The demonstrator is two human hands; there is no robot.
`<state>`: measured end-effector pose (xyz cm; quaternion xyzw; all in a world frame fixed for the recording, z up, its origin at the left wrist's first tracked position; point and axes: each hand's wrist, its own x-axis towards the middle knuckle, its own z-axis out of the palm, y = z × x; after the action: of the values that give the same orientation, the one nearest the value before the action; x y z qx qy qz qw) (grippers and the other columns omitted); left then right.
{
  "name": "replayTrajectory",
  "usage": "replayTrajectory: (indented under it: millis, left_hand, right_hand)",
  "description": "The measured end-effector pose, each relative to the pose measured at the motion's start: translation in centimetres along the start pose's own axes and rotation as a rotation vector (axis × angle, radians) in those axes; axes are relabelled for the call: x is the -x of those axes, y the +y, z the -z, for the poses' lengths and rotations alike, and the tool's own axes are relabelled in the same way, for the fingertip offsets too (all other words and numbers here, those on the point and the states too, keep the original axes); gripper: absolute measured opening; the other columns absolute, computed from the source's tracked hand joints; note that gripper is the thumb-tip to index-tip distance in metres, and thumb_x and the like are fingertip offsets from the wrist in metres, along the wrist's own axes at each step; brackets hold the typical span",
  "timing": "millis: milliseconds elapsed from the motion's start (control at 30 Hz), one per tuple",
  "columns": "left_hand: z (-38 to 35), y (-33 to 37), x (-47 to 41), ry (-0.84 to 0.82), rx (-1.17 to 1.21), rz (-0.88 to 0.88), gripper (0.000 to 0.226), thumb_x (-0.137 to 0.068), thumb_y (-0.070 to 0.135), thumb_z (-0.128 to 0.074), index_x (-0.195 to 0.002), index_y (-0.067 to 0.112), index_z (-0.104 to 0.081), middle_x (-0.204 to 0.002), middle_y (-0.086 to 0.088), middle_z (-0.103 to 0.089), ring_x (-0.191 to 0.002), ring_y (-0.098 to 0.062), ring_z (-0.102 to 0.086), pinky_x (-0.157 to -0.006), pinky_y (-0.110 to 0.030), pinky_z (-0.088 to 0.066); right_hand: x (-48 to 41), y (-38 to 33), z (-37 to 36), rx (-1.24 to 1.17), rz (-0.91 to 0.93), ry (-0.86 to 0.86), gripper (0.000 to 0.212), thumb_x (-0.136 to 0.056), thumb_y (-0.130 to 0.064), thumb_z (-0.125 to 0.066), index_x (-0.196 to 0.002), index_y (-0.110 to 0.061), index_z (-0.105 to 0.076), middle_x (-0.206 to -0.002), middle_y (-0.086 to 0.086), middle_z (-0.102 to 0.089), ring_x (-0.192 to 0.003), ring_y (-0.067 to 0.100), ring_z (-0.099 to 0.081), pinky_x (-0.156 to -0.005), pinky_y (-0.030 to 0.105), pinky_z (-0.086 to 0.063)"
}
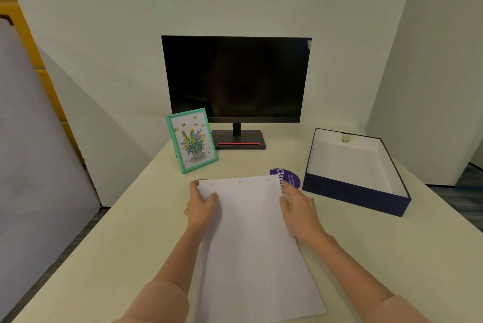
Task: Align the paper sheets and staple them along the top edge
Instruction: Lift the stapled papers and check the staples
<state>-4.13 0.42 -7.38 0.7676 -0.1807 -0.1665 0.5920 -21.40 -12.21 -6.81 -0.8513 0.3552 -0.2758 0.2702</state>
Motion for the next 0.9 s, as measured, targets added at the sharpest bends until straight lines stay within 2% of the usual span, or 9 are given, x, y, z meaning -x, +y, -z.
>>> replayTrajectory:
  millis: [100, 167, 233, 367, 467, 633, 767, 833, 900]
  left_hand:
    - [0.4, -1.0, -2.1, -0.06, 0.049, -0.015, 0.032, -0.068, 0.036, -0.054, -0.092, 0.054, -0.043, -0.103, 0.007, -0.065, -0.101, -0.031, -0.063, -0.099, -0.056, -0.044]
    - [0.8, -1.0, -3.2, -0.088, 0.061, -0.044, 0.036, -0.067, 0.039, -0.057, -0.099, 0.05, -0.045, -0.114, 0.003, -0.063, -0.106, -0.028, -0.062, -0.099, -0.054, -0.045]
    - [1.5, 0.9, -2.2, -0.118, 0.052, -0.08, 0.045, -0.07, 0.038, -0.06, -0.113, 0.041, -0.044, -0.121, 0.0, -0.061, -0.11, -0.026, -0.06, -0.099, -0.052, -0.047]
    - [2.1, 3.8, -0.8, -0.136, 0.132, -0.118, 0.041, -0.088, 0.012, -0.057, -0.125, 0.021, -0.041, -0.123, -0.007, -0.058, -0.11, -0.028, -0.06, -0.093, -0.042, -0.052]
    - [1.9, 4.7, -0.6, -0.113, 0.137, -0.122, 0.04, -0.089, 0.012, -0.058, -0.124, 0.02, -0.04, -0.123, -0.007, -0.057, -0.11, -0.028, -0.059, -0.092, -0.042, -0.052]
    - [2.3, 4.3, 0.5, -0.177, 0.103, 0.068, 0.045, -0.088, 0.026, -0.063, -0.127, 0.012, -0.043, -0.114, -0.007, -0.059, -0.099, -0.027, -0.062, -0.08, -0.037, -0.052]
    - [2.9, 3.4, 1.5, -0.366, 0.041, 0.262, 0.039, -0.088, 0.01, -0.059, -0.124, -0.003, -0.053, -0.108, -0.017, -0.064, -0.086, -0.032, -0.062, -0.077, -0.037, -0.051]
    - [2.7, 4.6, 1.9, -0.339, 0.002, 0.21, 0.039, -0.088, 0.003, -0.054, -0.126, -0.003, -0.051, -0.107, -0.016, -0.061, -0.082, -0.028, -0.06, -0.076, -0.036, -0.05]
    - [2.4, 6.8, 2.6, -0.256, -0.023, 0.07, 0.041, -0.088, 0.0, -0.048, -0.129, 0.004, -0.047, -0.113, -0.011, -0.058, -0.094, -0.027, -0.059, -0.078, -0.035, -0.047]
  right_hand:
    - [-0.7, -1.1, 0.5, -0.376, -0.34, -0.007, 0.048, -0.092, -0.016, -0.052, -0.139, -0.012, -0.042, -0.122, 0.003, -0.062, -0.116, 0.024, -0.056, -0.089, 0.028, -0.04]
    - [-1.2, -1.3, 0.8, -0.56, -0.473, -0.078, 0.043, -0.086, -0.012, -0.059, -0.127, -0.018, -0.047, -0.107, 0.001, -0.065, -0.102, 0.022, -0.061, -0.088, 0.031, -0.047]
    - [-1.5, -1.1, 1.1, -0.669, -0.56, -0.145, 0.036, -0.081, -0.002, -0.06, -0.115, -0.013, -0.053, -0.104, 0.007, -0.066, -0.097, 0.026, -0.065, -0.084, 0.035, -0.054]
    - [-1.4, -0.8, 1.6, -0.672, -0.589, -0.3, 0.029, -0.081, 0.006, -0.057, -0.108, -0.004, -0.065, -0.105, 0.013, -0.069, -0.092, 0.028, -0.065, -0.074, 0.034, -0.054]
    - [-1.0, -1.1, 1.7, -0.826, -0.582, -0.308, 0.026, -0.085, 0.012, -0.052, -0.102, -0.003, -0.065, -0.101, 0.013, -0.068, -0.087, 0.026, -0.065, -0.069, 0.032, -0.053]
    - [-1.2, -0.7, 1.7, -0.924, -0.629, -0.22, 0.033, -0.086, 0.011, -0.053, -0.117, 0.002, -0.061, -0.115, 0.02, -0.065, -0.103, 0.035, -0.062, -0.078, 0.036, -0.053]
    - [-1.3, -1.0, 1.9, -0.801, -0.669, -0.206, 0.032, -0.085, 0.01, -0.051, -0.114, 0.003, -0.06, -0.12, 0.023, -0.063, -0.11, 0.038, -0.061, -0.095, 0.046, -0.051]
    - [-1.5, -2.1, 2.5, -0.701, -0.619, -0.177, 0.031, -0.084, 0.01, -0.048, -0.112, 0.003, -0.06, -0.118, 0.024, -0.063, -0.106, 0.038, -0.062, -0.093, 0.044, -0.052]
    - [-1.6, -3.9, 3.8, -0.658, -0.502, -0.136, 0.03, -0.084, 0.007, -0.045, -0.109, 0.001, -0.062, -0.108, 0.02, -0.066, -0.093, 0.032, -0.063, -0.079, 0.037, -0.052]
